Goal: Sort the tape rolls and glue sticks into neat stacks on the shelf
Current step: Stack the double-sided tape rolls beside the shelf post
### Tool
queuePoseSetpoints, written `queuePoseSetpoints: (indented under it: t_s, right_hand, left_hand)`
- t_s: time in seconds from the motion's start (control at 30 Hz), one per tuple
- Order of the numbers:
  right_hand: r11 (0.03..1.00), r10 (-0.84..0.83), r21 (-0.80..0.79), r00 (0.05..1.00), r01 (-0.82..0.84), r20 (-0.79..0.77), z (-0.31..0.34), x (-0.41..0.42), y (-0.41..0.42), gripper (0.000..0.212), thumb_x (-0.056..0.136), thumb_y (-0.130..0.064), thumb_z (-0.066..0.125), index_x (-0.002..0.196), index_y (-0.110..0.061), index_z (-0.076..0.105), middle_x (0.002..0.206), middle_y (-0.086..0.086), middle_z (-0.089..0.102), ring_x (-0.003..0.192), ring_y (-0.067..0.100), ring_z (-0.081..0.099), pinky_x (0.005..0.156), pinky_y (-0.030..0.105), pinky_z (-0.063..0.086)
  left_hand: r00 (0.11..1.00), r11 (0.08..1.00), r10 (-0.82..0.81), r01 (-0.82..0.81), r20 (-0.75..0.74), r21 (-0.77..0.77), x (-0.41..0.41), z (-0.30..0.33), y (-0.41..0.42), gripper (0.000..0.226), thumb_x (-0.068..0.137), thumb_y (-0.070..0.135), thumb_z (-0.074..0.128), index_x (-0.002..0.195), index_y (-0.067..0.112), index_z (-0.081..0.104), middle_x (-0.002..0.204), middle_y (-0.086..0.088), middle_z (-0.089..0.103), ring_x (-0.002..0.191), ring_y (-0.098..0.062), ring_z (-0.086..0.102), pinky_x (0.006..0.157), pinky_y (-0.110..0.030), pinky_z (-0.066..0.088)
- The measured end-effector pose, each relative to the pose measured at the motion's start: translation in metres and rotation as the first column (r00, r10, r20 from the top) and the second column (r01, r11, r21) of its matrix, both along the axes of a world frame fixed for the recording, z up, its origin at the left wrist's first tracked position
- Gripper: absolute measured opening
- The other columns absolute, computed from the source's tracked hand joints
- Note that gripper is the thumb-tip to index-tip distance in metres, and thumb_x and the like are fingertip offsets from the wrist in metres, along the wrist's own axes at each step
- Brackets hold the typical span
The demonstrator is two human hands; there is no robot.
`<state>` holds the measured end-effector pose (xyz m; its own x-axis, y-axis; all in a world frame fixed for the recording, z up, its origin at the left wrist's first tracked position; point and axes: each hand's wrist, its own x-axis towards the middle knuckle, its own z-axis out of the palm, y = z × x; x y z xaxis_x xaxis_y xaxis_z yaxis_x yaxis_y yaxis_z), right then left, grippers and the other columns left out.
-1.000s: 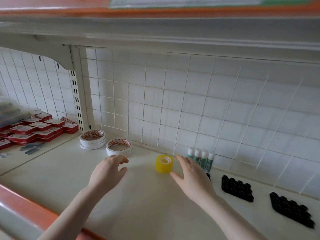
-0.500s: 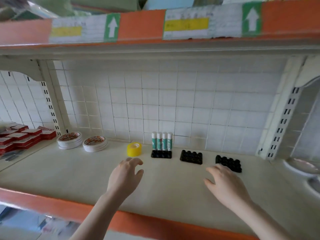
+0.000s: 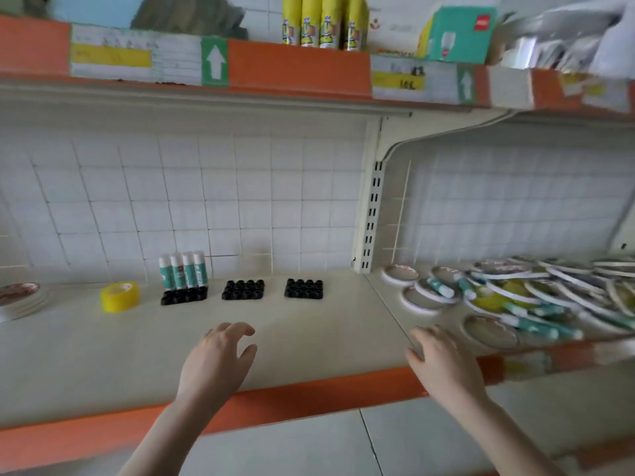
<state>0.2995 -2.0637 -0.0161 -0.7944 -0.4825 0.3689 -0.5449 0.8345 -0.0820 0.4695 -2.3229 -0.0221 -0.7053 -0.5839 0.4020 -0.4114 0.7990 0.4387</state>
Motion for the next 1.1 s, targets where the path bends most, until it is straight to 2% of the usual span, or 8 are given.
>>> queuePoseSetpoints:
  t_s: [0.13, 0.2, 0.27, 0.37, 0.47, 0.63, 0.93, 1.1]
  right_hand:
    - [0.997, -0.026, -0.073, 1.000, 0.025, -0.015, 0.001, -0.029, 0.045, 0.031, 0.093, -0.034, 0.049, 0.120, -0.021, 0.057, 0.120, -0.001, 0.058, 0.109, 0.017, 0.056, 0.084, 0.027, 0.044]
    - [0.995, -0.005, -0.104, 0.999, 0.000, -0.048, 0.002, -0.047, 0.064, 0.020, 0.084, -0.026, 0.064, 0.102, -0.017, 0.066, 0.102, 0.003, 0.065, 0.096, 0.023, 0.062, 0.077, 0.033, 0.048]
    - [0.986, 0.018, -0.161, 0.994, -0.035, -0.109, 0.001, -0.074, 0.090, 0.018, 0.067, -0.017, 0.079, 0.083, -0.015, 0.070, 0.080, 0.003, 0.067, 0.073, 0.025, 0.065, 0.059, 0.033, 0.051]
    - [0.978, 0.074, -0.175, 0.971, -0.115, -0.229, 0.005, -0.113, 0.125, 0.027, 0.056, -0.012, 0.086, 0.076, -0.014, 0.069, 0.068, 0.003, 0.064, 0.060, 0.025, 0.063, 0.048, 0.030, 0.049]
    - [0.962, 0.074, -0.229, 0.948, -0.149, -0.310, 0.009, -0.147, 0.155, 0.025, 0.058, -0.010, 0.085, 0.076, -0.011, 0.069, 0.070, 0.006, 0.065, 0.061, 0.029, 0.063, 0.048, 0.030, 0.050]
    - [0.944, 0.120, -0.254, 0.937, -0.209, -0.327, 0.012, -0.195, 0.181, 0.027, 0.069, -0.012, 0.078, 0.095, -0.011, 0.071, 0.083, 0.007, 0.067, 0.071, 0.029, 0.065, 0.054, 0.036, 0.053]
    - [0.936, 0.155, -0.244, 0.918, -0.255, -0.366, 0.019, -0.238, 0.174, 0.021, 0.072, -0.010, 0.075, 0.092, -0.006, 0.071, 0.085, 0.007, 0.069, 0.075, 0.027, 0.066, 0.063, 0.039, 0.057]
    - [0.914, 0.316, -0.130, 0.873, -0.385, -0.372, 0.016, -0.236, 0.158, 0.019, 0.065, -0.022, 0.083, 0.081, -0.017, 0.074, 0.075, -0.005, 0.068, 0.069, 0.014, 0.064, 0.061, 0.025, 0.052]
  left_hand:
    - [0.999, 0.999, -0.054, 0.054, -0.009, -0.002, -0.041, 0.004, 0.043, 0.026, 0.090, 0.031, 0.056, 0.115, 0.026, 0.060, 0.118, 0.004, 0.059, 0.107, -0.014, 0.054, 0.079, -0.029, 0.047]
    - [0.998, 0.998, -0.070, 0.070, 0.002, -0.004, -0.065, 0.005, 0.064, 0.027, 0.090, 0.032, 0.055, 0.116, 0.026, 0.059, 0.120, 0.005, 0.058, 0.108, -0.013, 0.054, 0.080, -0.028, 0.046]
    - [0.996, 0.997, -0.083, 0.083, -0.010, -0.004, -0.097, 0.007, 0.090, 0.028, 0.091, 0.033, 0.055, 0.117, 0.026, 0.058, 0.121, 0.005, 0.057, 0.109, -0.013, 0.053, 0.080, -0.027, 0.045]
    - [0.992, 0.993, -0.118, 0.118, -0.038, -0.001, -0.148, 0.012, 0.130, 0.028, 0.091, 0.033, 0.055, 0.118, 0.026, 0.058, 0.122, 0.006, 0.057, 0.110, -0.013, 0.053, 0.083, -0.028, 0.046]
    - [0.985, 0.986, -0.165, 0.165, -0.051, -0.004, -0.192, 0.017, 0.163, 0.028, 0.090, 0.032, 0.055, 0.118, 0.026, 0.058, 0.122, 0.007, 0.057, 0.112, -0.014, 0.052, 0.085, -0.030, 0.046]
    - [0.980, 0.981, -0.195, 0.194, -0.043, -0.032, -0.237, 0.023, 0.195, 0.028, 0.090, 0.029, 0.056, 0.118, 0.025, 0.059, 0.122, 0.007, 0.057, 0.114, -0.015, 0.050, 0.085, -0.027, 0.042]
    - [0.976, 0.974, -0.219, 0.219, -0.010, -0.058, -0.274, 0.028, 0.200, 0.027, 0.091, 0.031, 0.055, 0.117, 0.027, 0.060, 0.118, 0.004, 0.059, 0.111, -0.016, 0.051, 0.082, -0.028, 0.042]
    - [0.977, 0.976, -0.211, 0.212, 0.033, -0.054, -0.284, 0.026, 0.191, 0.026, 0.092, 0.032, 0.053, 0.117, 0.028, 0.059, 0.119, 0.007, 0.057, 0.109, -0.015, 0.051, 0.077, -0.026, 0.040]
